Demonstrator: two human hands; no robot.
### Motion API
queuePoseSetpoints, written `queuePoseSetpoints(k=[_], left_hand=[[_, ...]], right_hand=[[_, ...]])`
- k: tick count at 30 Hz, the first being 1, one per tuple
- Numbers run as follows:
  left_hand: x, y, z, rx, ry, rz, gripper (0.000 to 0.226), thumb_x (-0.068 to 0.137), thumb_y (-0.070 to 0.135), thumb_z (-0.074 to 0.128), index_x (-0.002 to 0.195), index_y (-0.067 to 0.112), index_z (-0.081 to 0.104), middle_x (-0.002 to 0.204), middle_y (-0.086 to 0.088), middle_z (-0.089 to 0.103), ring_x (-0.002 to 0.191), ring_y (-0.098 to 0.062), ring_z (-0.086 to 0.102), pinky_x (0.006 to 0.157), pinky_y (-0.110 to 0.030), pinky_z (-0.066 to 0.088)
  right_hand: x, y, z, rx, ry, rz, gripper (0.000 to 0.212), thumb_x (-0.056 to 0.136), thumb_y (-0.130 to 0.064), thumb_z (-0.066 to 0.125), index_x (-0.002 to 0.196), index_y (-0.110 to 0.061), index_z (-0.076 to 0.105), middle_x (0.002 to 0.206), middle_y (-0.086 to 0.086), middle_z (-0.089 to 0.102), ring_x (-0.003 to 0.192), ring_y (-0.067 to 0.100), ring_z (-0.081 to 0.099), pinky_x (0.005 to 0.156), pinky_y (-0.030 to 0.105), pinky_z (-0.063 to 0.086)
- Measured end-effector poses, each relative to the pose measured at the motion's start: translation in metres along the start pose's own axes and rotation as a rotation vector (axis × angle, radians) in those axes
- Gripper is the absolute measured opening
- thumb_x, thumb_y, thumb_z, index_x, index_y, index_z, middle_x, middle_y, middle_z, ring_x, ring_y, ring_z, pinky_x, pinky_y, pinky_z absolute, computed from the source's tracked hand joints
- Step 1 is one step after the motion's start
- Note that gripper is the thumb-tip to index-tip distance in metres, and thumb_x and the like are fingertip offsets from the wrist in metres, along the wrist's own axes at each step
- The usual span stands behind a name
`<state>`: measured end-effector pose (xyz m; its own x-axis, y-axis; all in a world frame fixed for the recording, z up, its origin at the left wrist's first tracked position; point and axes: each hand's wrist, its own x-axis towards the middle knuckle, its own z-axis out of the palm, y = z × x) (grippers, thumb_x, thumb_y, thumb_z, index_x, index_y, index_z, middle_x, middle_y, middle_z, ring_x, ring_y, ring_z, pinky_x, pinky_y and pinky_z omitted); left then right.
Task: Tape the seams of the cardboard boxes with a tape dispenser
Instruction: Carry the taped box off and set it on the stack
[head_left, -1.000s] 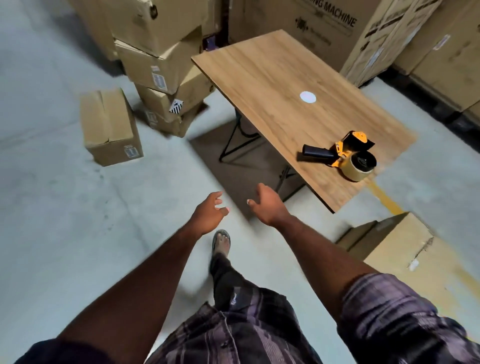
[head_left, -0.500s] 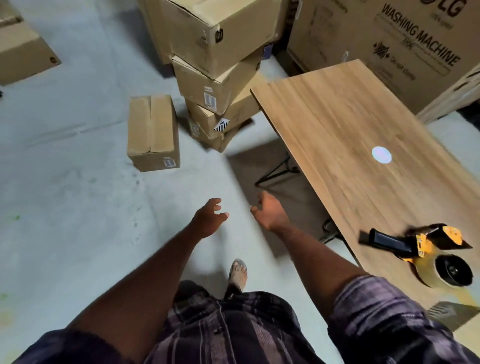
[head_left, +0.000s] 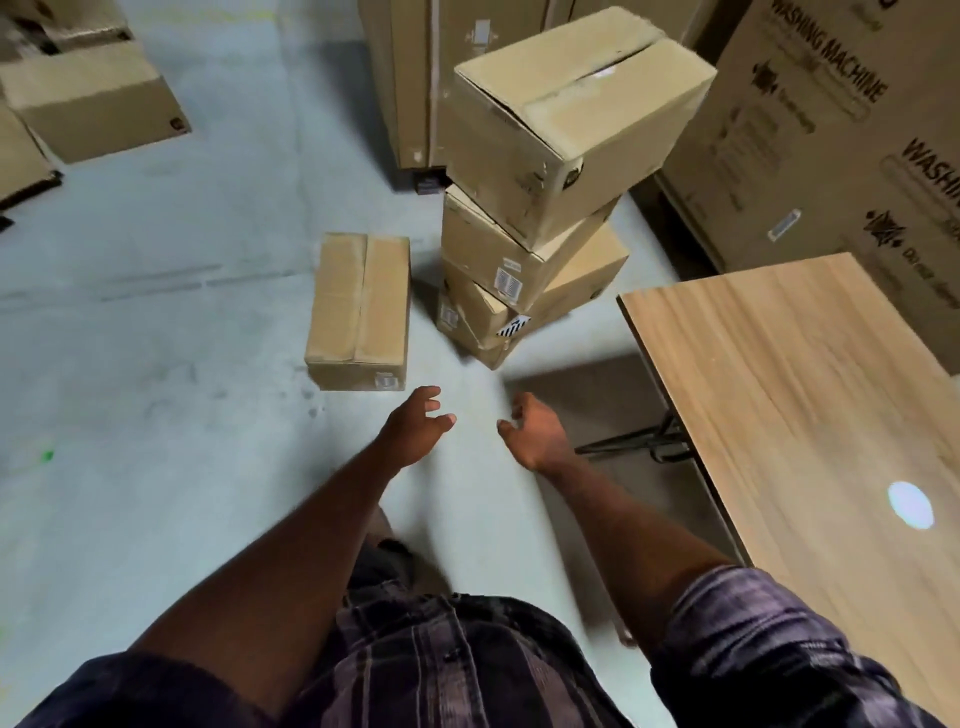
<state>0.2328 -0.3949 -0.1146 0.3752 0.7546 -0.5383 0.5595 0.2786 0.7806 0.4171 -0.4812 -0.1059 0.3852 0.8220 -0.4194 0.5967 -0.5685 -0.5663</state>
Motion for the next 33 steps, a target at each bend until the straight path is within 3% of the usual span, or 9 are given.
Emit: queuePoseSetpoints(k=[12, 17, 21, 28, 33], left_hand=[[0.144, 0.033, -0.186, 0.012, 0.073, -0.056, 0.055, 0.090, 0.017, 0.073, 0.139, 0.013, 0.049, 0.132, -0.012, 0.058, 0.120, -0.028, 0.058, 0.101, -0.036, 0.046], [0.211, 0.045, -0.246, 0.010, 0.103, -0.094, 0.055, 0.091, 0.017, 0.072, 0.141, 0.013, 0.048, 0.135, -0.011, 0.057, 0.115, -0.028, 0.060, 0.086, -0.029, 0.046], [0.259, 0.056, -0.294, 0.115, 0.134, -0.117, 0.058, 0.094, 0.024, 0.069, 0.145, 0.012, 0.045, 0.137, -0.010, 0.056, 0.121, -0.026, 0.057, 0.099, -0.033, 0.048], [0.349, 0.048, -0.345, 0.151, 0.109, -0.216, 0.060, 0.093, 0.024, 0.069, 0.146, 0.011, 0.043, 0.139, -0.013, 0.056, 0.120, -0.028, 0.058, 0.095, -0.035, 0.049], [0.423, 0.019, -0.347, 0.154, 0.088, -0.276, 0.056, 0.092, 0.017, 0.070, 0.143, 0.009, 0.047, 0.135, -0.013, 0.058, 0.119, -0.026, 0.059, 0.091, -0.026, 0.043]], right_hand=[[0.161, -0.167, 0.022, -0.017, -0.052, 0.005, 0.046, 0.098, -0.025, 0.064, 0.138, -0.005, 0.052, 0.125, 0.013, 0.064, 0.119, 0.027, 0.059, 0.095, 0.028, 0.040], [0.244, -0.201, 0.027, -0.058, -0.090, 0.004, 0.048, 0.097, -0.023, 0.065, 0.137, -0.001, 0.052, 0.134, 0.017, 0.060, 0.128, 0.032, 0.054, 0.103, 0.030, 0.038], [0.315, -0.232, 0.032, -0.039, -0.117, 0.040, 0.049, 0.096, -0.024, 0.066, 0.138, -0.003, 0.053, 0.134, 0.016, 0.061, 0.129, 0.033, 0.054, 0.104, 0.031, 0.039], [0.426, -0.263, 0.056, -0.129, -0.206, 0.071, 0.048, 0.096, -0.031, 0.062, 0.137, -0.009, 0.050, 0.132, 0.017, 0.061, 0.124, 0.034, 0.057, 0.106, 0.041, 0.046], [0.502, -0.265, 0.092, -0.149, -0.223, 0.127, 0.046, 0.097, -0.031, 0.060, 0.136, -0.009, 0.049, 0.128, 0.016, 0.062, 0.126, 0.033, 0.054, 0.101, 0.037, 0.044]])
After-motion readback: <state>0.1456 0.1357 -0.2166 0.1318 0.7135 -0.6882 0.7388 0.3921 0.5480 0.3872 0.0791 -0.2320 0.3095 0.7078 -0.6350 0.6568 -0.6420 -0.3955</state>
